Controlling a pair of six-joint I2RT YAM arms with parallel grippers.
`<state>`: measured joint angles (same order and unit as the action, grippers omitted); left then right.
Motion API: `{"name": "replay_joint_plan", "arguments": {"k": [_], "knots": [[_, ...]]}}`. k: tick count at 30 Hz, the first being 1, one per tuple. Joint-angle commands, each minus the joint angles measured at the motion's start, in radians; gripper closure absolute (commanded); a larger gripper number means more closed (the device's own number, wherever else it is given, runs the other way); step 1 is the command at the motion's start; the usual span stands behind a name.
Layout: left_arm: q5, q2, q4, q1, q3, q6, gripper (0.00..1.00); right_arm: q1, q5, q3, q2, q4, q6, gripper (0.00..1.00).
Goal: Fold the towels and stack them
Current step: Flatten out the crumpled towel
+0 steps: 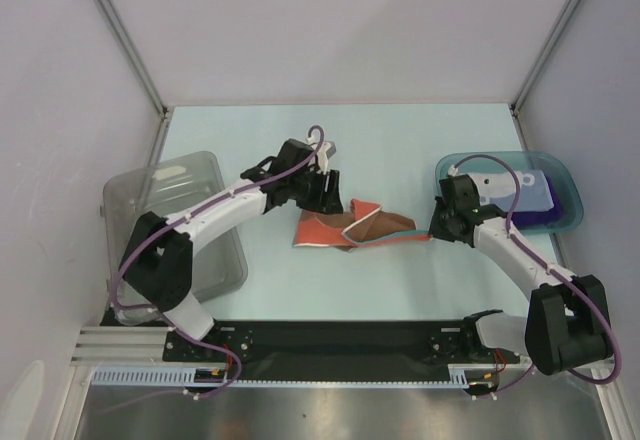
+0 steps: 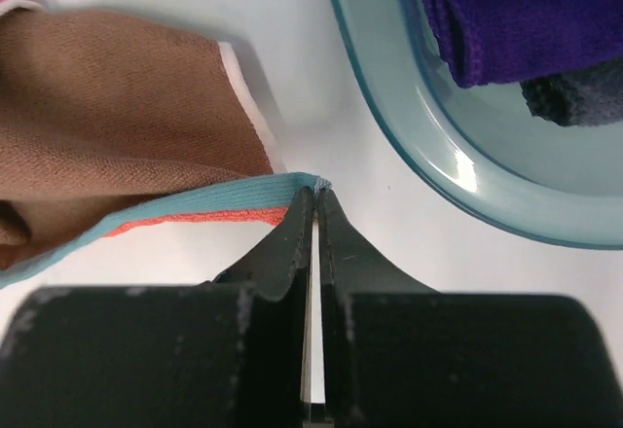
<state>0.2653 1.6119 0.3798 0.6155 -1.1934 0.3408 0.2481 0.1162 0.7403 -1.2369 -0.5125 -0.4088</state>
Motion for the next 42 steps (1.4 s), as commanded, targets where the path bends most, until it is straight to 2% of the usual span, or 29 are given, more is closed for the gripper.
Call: {"name": "replay_joint_plan", "arguments": {"k": [1, 7, 11, 13, 15, 18, 20, 22, 23, 24, 25, 26, 27, 28, 30, 31, 33, 36, 38, 39, 41, 42], "knots": [[0.078, 0.026, 0.005, 0.032, -0.026, -0.043, 0.39, 0.002, -0.019, 0.002, 0.022, 0.042, 0.013, 1.0], [0.045, -0.026, -0.048, 0.081, 0.08, -0.06, 0.37, 0.003, -0.033, 0.004, 0.025, 0.048, 0.028, 1.0], [-0.008, -0.113, -0.142, 0.092, 0.14, -0.23, 0.44, 0.003, -0.043, 0.008, 0.025, 0.049, 0.037, 1.0], [0.006, -0.139, -0.166, 0.089, 0.124, -0.261, 0.42, 0.002, -0.052, 0.008, 0.024, 0.051, 0.041, 1.0], [-0.069, -0.116, -0.086, 0.093, 0.016, -0.396, 0.42, 0.003, -0.056, 0.01, 0.028, 0.052, 0.042, 1.0], [-0.087, -0.058, 0.08, 0.092, -0.138, -0.558, 0.44, 0.002, -0.064, 0.005, 0.037, 0.065, 0.045, 1.0], [-0.075, -0.089, 0.058, 0.09, -0.137, -0.65, 0.42, -0.001, -0.072, 0.004, 0.037, 0.075, 0.048, 1.0], [-0.096, -0.107, -0.02, 0.072, -0.117, -0.663, 0.4, -0.004, -0.081, -0.001, 0.033, 0.089, 0.05, 1.0], [-0.107, -0.087, 0.0, 0.055, -0.159, -0.625, 0.37, -0.006, -0.085, -0.001, 0.03, 0.098, 0.051, 1.0], [0.075, -0.058, 0.051, -0.015, -0.213, -0.599, 0.24, -0.007, -0.092, -0.004, 0.025, 0.103, 0.05, 1.0], [0.221, -0.003, 0.218, -0.055, -0.285, -0.615, 0.0, -0.007, -0.099, -0.004, 0.022, 0.107, 0.05, 1.0], [0.315, 0.082, 0.29, -0.077, -0.419, -0.634, 0.0, -0.01, -0.105, -0.005, 0.021, 0.115, 0.05, 1.0], [0.322, 0.106, 0.33, -0.071, -0.451, -0.651, 0.0, -0.01, -0.105, -0.007, 0.02, 0.12, 0.05, 1.0], [0.223, 0.108, 0.329, -0.05, -0.457, -0.713, 0.0, -0.012, -0.105, -0.009, 0.02, 0.124, 0.047, 1.0], [0.112, 0.036, 0.216, 0.002, -0.315, -0.758, 0.0, -0.02, -0.131, -0.012, 0.02, 0.138, 0.045, 1.0], [-0.023, 0.011, 0.077, 0.012, -0.201, -0.767, 0.0, -0.026, -0.141, -0.015, 0.014, 0.144, 0.044, 1.0], [-0.051, -0.017, 0.019, 0.015, -0.149, -0.798, 0.0, -0.05, -0.153, -0.015, 0.005, 0.157, 0.044, 1.0], [-0.022, 0.008, 0.03, 0.013, -0.14, -0.842, 0.01, -0.093, -0.18, -0.015, -0.019, 0.177, 0.045, 1.0], [0.017, 0.014, 0.074, 0.015, -0.15, -0.91, 0.34, -0.115, -0.199, -0.004, -0.044, 0.19, 0.044, 1.0], [0.017, 0.011, 0.077, 0.02, -0.147, -0.924, 0.47, -0.133, -0.205, 0.004, -0.053, 0.19, 0.042, 1.0], [0.006, -0.021, 0.015, 0.024, -0.082, -0.986, 0.38, -0.148, -0.217, 0.027, -0.081, 0.2, 0.041, 1.0], [0.049, -0.038, -0.023, 0.033, -0.049, -1.032, 0.36, -0.151, -0.228, 0.034, -0.09, 0.204, 0.042, 1.0]]}}
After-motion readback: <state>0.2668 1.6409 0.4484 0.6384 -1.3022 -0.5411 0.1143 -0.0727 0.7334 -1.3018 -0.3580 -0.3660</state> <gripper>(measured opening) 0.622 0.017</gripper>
